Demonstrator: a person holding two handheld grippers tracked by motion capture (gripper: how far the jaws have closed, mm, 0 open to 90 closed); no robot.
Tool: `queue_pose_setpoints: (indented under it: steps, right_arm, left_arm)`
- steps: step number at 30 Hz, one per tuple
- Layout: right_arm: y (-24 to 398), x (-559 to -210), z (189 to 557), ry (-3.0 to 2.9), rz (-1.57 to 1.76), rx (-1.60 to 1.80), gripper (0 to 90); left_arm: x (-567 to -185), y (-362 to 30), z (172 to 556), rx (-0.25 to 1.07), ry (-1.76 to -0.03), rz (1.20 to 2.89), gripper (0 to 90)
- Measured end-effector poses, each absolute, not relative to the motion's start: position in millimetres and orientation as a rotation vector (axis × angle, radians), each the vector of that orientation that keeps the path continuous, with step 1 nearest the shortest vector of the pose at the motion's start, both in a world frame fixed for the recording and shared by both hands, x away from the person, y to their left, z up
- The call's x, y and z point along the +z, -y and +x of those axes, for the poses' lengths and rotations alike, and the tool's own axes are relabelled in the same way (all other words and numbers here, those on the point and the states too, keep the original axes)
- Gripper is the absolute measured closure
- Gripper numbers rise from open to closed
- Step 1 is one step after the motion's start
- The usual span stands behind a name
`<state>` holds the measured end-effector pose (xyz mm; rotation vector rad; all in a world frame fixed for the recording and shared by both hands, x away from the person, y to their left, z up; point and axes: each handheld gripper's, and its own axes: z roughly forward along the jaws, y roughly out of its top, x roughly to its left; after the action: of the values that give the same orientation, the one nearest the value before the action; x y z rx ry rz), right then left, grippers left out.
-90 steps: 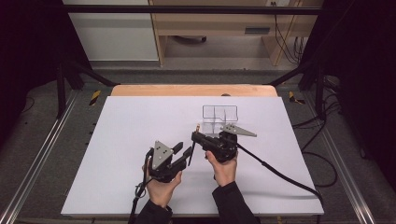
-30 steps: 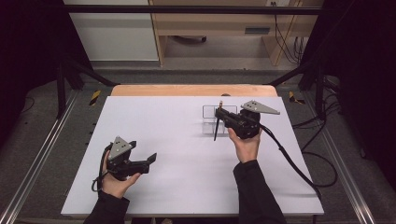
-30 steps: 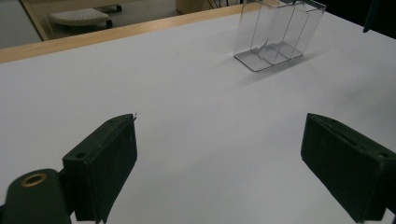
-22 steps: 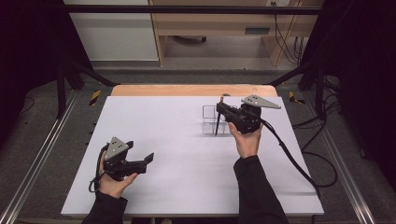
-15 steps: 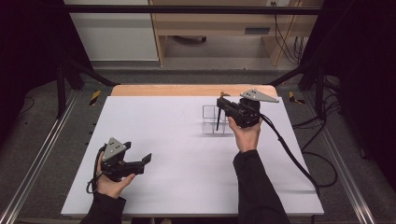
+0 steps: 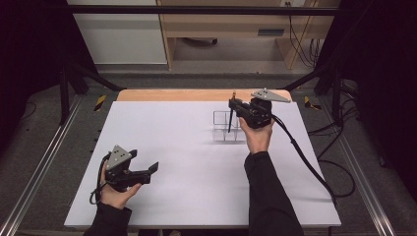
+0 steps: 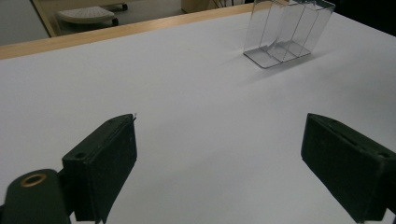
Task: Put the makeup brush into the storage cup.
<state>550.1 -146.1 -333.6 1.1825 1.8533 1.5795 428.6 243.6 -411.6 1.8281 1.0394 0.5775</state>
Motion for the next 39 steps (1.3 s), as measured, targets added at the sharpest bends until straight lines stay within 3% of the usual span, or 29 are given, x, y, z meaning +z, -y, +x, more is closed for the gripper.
queue_pose_setpoints:
  steps: [39]
  right_arm:
    - [130,-332,584,-1.758,1.208,1.578,83.6]
  left_arm:
    - [-412,-242,428,0.563,-1.018,1.845,10.2]
